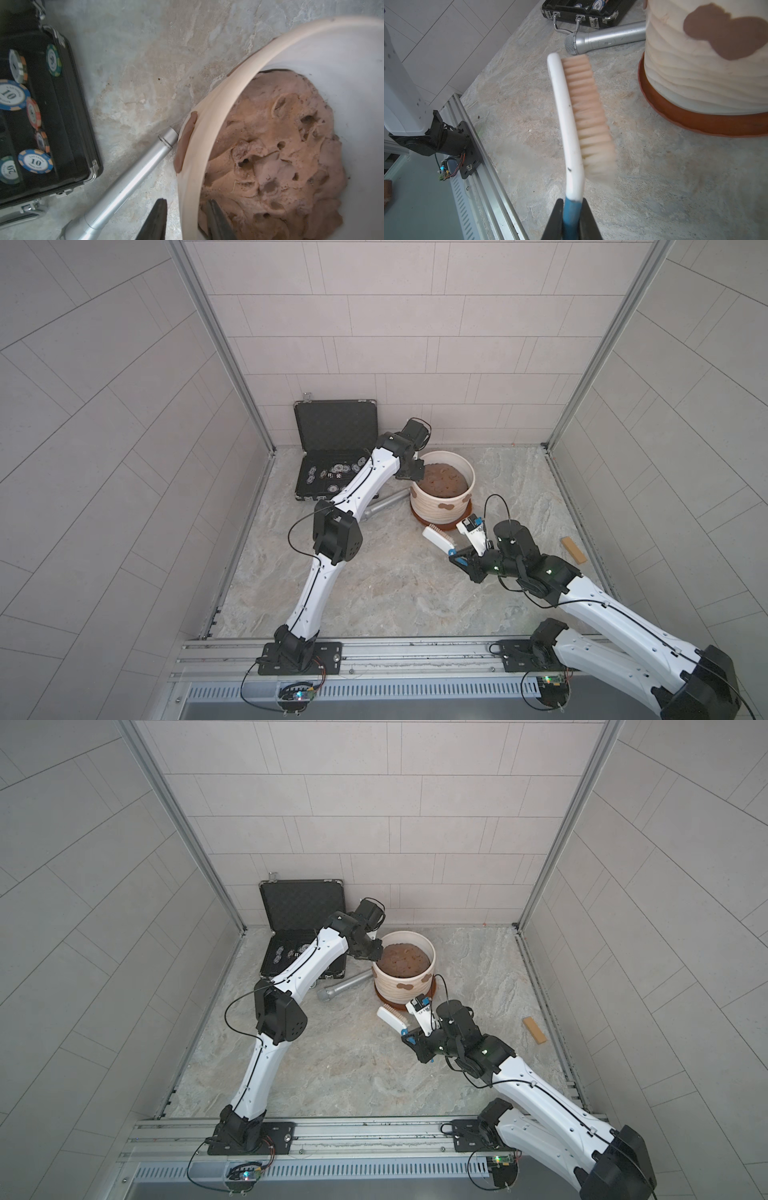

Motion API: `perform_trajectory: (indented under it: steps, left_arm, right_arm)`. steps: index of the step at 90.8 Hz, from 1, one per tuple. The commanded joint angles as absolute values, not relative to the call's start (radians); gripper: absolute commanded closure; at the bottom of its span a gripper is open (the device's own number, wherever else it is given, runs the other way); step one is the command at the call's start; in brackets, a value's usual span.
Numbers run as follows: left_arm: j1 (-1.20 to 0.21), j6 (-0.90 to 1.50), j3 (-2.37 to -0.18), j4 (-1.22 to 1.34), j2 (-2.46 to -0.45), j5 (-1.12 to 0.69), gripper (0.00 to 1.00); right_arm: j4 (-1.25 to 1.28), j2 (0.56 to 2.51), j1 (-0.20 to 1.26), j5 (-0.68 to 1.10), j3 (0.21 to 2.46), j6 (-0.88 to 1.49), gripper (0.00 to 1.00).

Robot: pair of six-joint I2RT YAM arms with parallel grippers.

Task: Scrub the dried mud off the ceramic pot
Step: Rotate the pot on the tray.

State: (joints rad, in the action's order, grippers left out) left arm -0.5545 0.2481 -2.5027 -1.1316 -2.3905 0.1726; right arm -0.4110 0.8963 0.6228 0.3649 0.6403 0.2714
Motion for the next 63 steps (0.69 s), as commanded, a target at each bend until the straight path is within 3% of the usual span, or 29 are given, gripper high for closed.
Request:
perform_trajectory:
  steps: [1,8,32,63]
  left_arm:
    - [-0.571,0.161,-2.537,-1.136,-2.412,0.257,0.70]
    - [-0.576,0.122,-2.541,-1.116,-2.415,0.284,0.72]
    - [-0.579,0.060,-2.568,-1.095,-2.423,0.269,0.97]
    - [-0.594,-0.110,-2.571,-1.031,-2.442,0.198,1.00]
  right_arm:
    - [-0.445,0.910,0.628,0.316,0.717,0.224,1.00]
    - [-0.490,0.927,0.627,0.278,0.754,0.173,1.00]
    - [-0.498,0.958,0.627,0.233,0.788,0.113,1.00]
    - [-0.565,0.939,0.627,0.261,0.798,-0.005,1.00]
